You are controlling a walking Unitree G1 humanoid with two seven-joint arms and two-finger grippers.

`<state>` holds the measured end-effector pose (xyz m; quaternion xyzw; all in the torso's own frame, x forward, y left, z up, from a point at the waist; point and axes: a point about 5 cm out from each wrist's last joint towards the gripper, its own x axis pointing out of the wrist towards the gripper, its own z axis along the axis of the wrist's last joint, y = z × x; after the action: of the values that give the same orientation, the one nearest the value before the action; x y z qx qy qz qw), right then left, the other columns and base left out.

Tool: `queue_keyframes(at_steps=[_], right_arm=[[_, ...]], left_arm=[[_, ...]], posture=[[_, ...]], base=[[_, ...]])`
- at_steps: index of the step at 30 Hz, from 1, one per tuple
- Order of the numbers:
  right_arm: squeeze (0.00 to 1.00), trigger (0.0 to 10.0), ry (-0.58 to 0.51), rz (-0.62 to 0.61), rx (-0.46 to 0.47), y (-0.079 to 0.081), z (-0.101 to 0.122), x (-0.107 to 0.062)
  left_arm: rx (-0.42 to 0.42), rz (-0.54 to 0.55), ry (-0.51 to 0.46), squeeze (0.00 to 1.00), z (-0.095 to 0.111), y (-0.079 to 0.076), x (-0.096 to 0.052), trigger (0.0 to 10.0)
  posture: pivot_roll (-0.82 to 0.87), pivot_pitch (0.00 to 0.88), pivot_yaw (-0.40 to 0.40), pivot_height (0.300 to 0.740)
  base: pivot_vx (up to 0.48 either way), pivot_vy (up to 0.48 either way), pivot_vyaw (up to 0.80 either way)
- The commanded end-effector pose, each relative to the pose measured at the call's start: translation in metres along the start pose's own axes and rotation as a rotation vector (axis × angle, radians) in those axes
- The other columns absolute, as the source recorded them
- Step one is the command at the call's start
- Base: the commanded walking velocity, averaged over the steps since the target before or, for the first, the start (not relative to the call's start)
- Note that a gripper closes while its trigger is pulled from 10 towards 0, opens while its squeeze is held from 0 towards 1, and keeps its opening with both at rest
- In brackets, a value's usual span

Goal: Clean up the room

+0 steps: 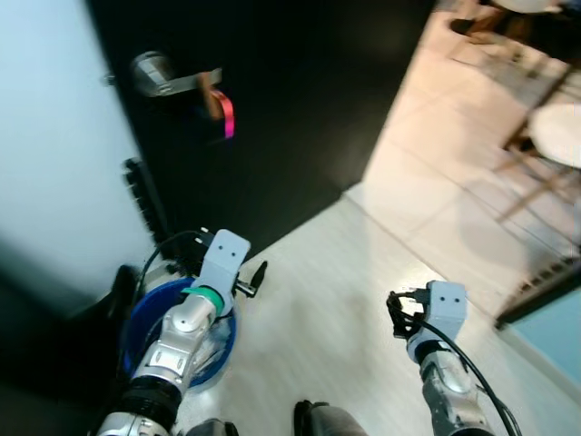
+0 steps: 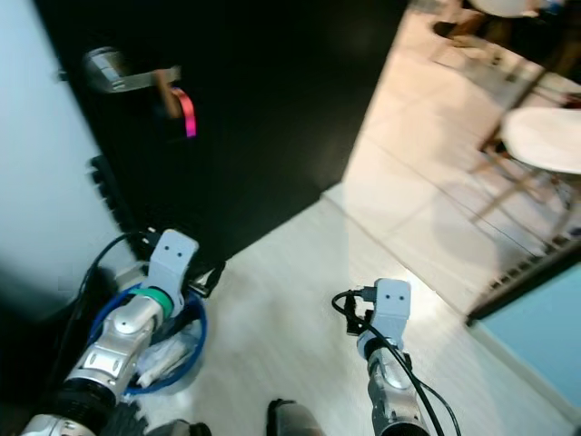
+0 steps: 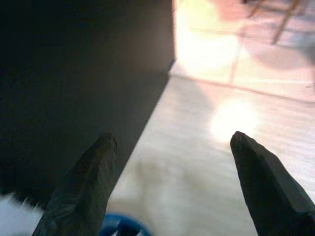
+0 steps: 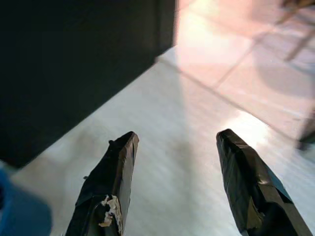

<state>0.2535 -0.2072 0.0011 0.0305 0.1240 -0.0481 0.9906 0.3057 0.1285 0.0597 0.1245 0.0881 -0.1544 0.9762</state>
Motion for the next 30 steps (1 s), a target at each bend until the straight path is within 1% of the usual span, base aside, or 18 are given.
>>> queue_keyframes(at_steps=[1,8,13,18,19,25,30], right_arm=[[0.00,10.0,0.015,-0.012,0.012,-0.0020,-0.0055,-0.0033],[0.00,10.0,0.019,-0.011,0.013,-0.0020,-0.0073,-0.0036],[0.00,10.0,0.013,-0.008,0.018,-0.0004,-0.0074,-0.0024],[0.00,10.0,0.010,-0.009,0.020,0.0000,-0.0070,-0.0019],[0.00,10.0,0.006,-0.010,0.019,0.0001,-0.0065,-0.0018],[0.00,10.0,-0.014,0.000,0.002,0.0034,-0.0034,-0.0007],[0.00,10.0,-0.014,0.010,0.009,0.0072,-0.0023,0.0014]], left_arm=[[-0.008,0.013,0.029,0.00,-0.0063,0.0017,-0.0006,10.0],[-0.026,0.012,0.006,0.00,-0.0034,0.0017,0.0008,10.0],[0.010,0.027,-0.008,0.00,-0.0021,0.0011,0.0017,10.0],[0.027,0.043,-0.036,0.00,0.0007,0.0030,0.0020,10.0],[0.032,0.050,-0.037,0.00,0.0012,0.0038,0.0024,10.0],[0.038,0.051,-0.041,0.00,0.0023,0.0034,0.0033,10.0],[0.040,0.046,-0.046,0.00,0.0031,0.0024,0.0041,10.0]], posture=[[0.04,0.016,-0.004,0.740],[0.04,0.017,-0.003,0.740],[0.04,0.017,-0.003,0.740],[0.04,0.023,-0.002,0.740],[0.04,0.023,-0.002,0.740],[0.04,0.023,-0.002,0.740],[0.04,0.027,-0.003,0.740]], base=[[0.000,0.000,-0.80],[0.000,0.000,-0.80],[0.000,0.000,-0.80],[0.000,0.000,-0.80],[0.416,0.240,-0.80],[0.415,0.241,0.00],[0.416,0.096,-0.66]])
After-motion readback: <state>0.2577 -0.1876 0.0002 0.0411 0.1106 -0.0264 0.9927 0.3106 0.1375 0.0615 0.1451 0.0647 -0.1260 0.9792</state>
